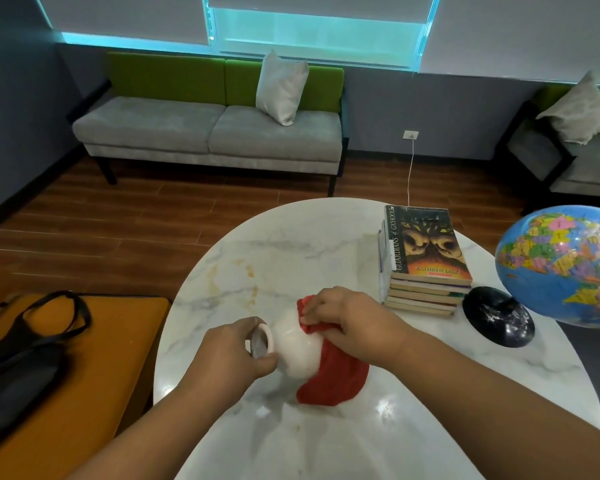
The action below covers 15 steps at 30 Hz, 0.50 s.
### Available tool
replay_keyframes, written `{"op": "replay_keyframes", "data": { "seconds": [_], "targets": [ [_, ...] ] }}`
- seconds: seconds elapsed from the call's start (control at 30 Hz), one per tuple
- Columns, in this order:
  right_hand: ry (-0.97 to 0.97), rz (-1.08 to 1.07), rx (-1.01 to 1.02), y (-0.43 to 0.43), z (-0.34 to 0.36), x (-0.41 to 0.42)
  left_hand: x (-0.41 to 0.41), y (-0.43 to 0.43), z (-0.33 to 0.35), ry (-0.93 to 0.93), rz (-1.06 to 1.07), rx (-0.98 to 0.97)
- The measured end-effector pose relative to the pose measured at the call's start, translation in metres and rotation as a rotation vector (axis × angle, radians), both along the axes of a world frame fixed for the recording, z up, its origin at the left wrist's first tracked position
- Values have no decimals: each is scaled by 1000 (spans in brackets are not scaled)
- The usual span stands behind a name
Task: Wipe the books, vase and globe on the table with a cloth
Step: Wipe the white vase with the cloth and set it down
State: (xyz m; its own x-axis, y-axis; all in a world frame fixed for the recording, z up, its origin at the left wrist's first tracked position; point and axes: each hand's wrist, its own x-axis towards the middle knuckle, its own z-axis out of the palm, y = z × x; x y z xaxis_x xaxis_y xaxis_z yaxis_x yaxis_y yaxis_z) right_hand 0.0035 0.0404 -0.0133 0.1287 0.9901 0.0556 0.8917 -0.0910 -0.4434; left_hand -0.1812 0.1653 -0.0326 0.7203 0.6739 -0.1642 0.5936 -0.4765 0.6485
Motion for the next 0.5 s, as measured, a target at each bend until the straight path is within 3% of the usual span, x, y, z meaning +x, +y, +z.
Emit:
{"op": "replay_keyframes", "data": {
  "seconds": [0.23,0.4,0.5],
  "targets": [
    [104,-313,9,-37,-29,27,-6,5,-4,11,48,-54],
    [161,-178,69,-23,-29,-4,-5,8,-4,40,55,-109],
    [254,-360,100,-31,-39,5,-12,11,-8,27,99,-248]
  ]
}}
